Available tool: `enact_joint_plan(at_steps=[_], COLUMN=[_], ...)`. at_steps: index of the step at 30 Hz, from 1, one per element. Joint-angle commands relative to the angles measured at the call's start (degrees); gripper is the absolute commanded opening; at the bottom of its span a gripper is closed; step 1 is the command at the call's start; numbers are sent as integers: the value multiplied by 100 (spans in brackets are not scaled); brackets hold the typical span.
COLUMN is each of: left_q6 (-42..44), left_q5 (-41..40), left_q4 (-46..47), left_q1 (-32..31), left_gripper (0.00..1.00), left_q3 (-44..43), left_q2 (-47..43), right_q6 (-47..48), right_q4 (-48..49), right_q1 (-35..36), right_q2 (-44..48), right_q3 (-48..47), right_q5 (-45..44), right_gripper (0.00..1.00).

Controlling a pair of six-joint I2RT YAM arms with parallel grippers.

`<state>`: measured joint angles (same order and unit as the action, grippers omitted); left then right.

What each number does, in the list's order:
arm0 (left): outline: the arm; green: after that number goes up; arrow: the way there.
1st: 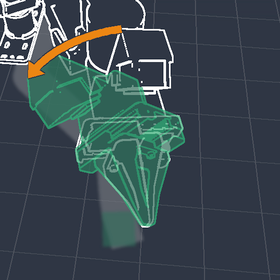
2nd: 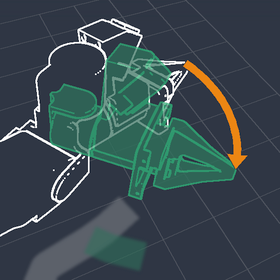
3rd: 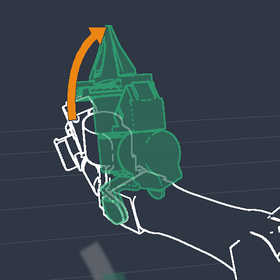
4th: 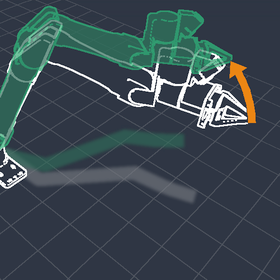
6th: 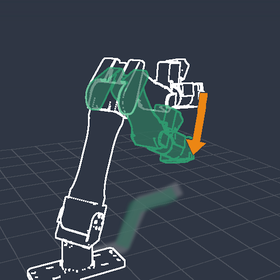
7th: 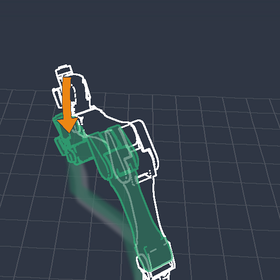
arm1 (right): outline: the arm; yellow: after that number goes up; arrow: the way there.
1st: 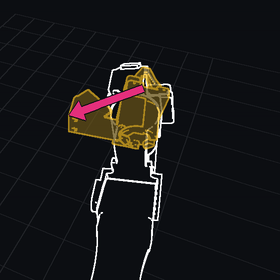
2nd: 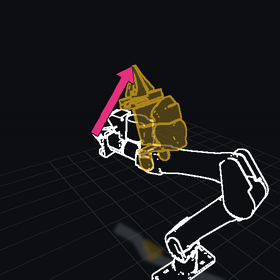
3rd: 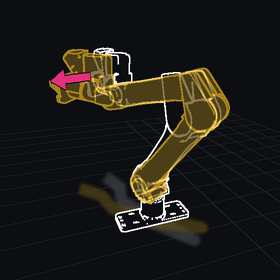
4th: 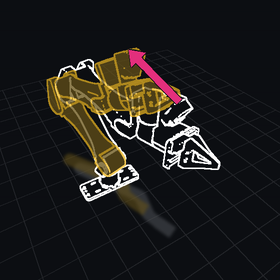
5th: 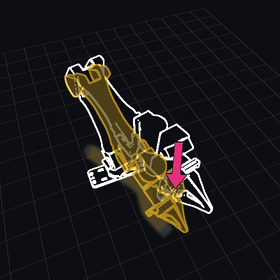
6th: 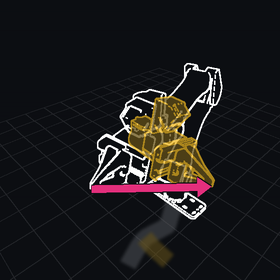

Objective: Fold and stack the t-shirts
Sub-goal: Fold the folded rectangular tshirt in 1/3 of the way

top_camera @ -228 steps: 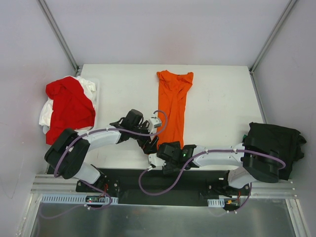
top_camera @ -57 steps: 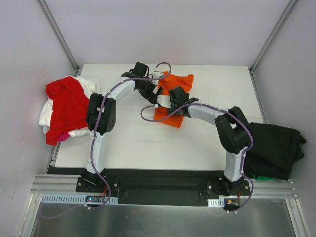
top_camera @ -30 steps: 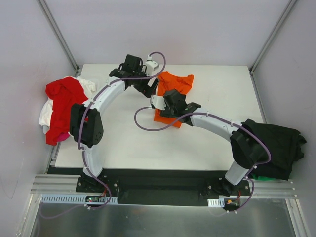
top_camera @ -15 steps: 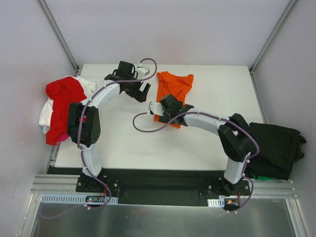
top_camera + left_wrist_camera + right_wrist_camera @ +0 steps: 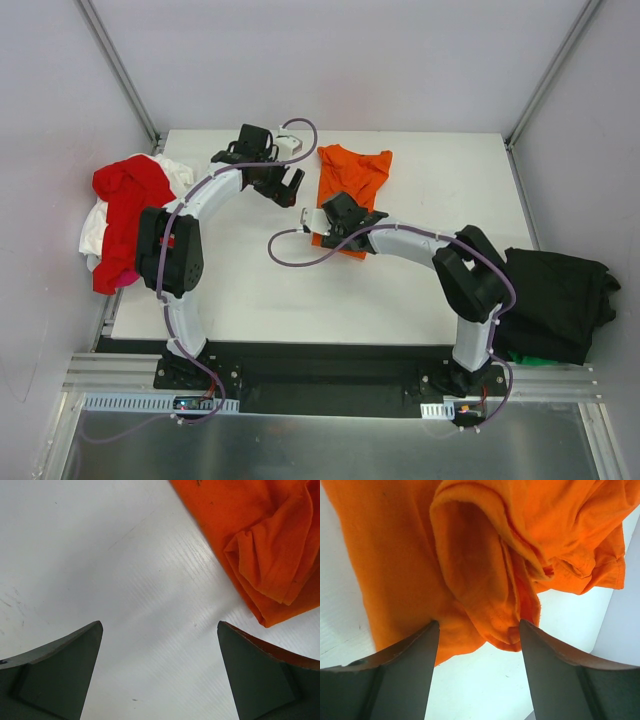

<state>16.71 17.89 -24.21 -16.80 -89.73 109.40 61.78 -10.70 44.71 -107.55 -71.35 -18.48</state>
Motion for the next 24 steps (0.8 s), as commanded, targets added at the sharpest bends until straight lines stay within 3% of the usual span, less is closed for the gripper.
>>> enact_joint_plan(at_steps=[1,24], left_q6=[-62,-89], left_q5=[118,109], left_q4=[127,267], left_q1=[71,124], left_gripper=[99,99], left_q3=[35,202], left_q2=[-156,-174], right_q6=[45,212], right_q4=[121,42], right_q1=[-41,-129], right_q2=[58,269], right_q3=[-265,-432], right_q5=[117,55], right_gripper=[67,65])
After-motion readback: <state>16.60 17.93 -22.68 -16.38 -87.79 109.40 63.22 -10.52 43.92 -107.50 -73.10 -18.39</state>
